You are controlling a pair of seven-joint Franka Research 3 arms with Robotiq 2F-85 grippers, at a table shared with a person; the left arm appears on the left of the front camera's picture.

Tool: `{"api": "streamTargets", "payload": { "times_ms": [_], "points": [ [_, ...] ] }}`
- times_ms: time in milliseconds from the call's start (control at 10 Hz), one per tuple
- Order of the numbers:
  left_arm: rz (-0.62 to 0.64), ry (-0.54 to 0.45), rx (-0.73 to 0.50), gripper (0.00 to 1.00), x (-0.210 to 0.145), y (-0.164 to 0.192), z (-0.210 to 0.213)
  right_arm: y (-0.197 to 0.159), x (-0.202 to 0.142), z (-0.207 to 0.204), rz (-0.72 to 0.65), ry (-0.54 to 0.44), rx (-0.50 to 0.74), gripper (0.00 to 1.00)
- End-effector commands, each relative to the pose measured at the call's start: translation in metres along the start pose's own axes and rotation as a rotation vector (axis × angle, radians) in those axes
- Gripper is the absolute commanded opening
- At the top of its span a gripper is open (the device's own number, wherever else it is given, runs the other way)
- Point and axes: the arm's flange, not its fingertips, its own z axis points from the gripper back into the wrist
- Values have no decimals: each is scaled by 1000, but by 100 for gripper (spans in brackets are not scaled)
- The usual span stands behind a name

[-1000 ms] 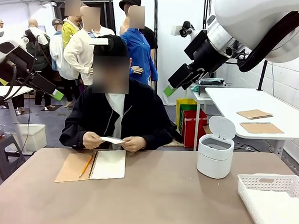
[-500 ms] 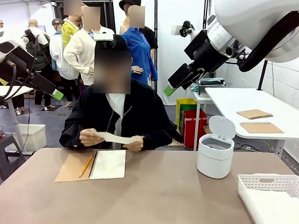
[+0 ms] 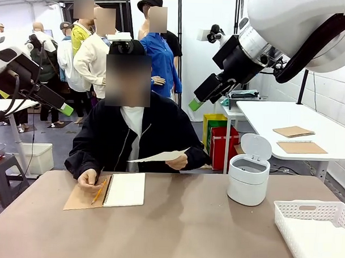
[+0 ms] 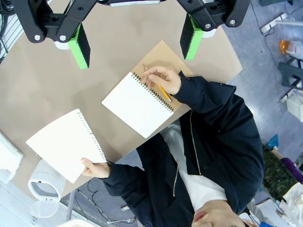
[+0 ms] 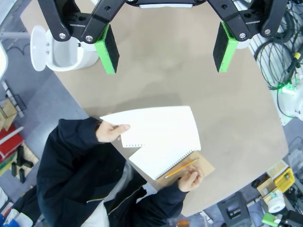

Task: Sort the paper based on its condition.
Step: If a person hands you a paper, place it in the Organizing basket , and if it's crumpled, put it in the Trash can.

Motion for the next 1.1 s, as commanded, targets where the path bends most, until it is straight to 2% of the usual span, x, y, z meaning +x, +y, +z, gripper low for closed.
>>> {"api": "streamTargets", "payload": {
  "times_ms": [0,1000],
  "points": [
    [1,-7,4,100,0,1,1,-1,0,-1,-2,3,3,100],
    [1,-7,4,100,0,1,1,-1,0,-1,-2,3,3,100]
  ]
}}
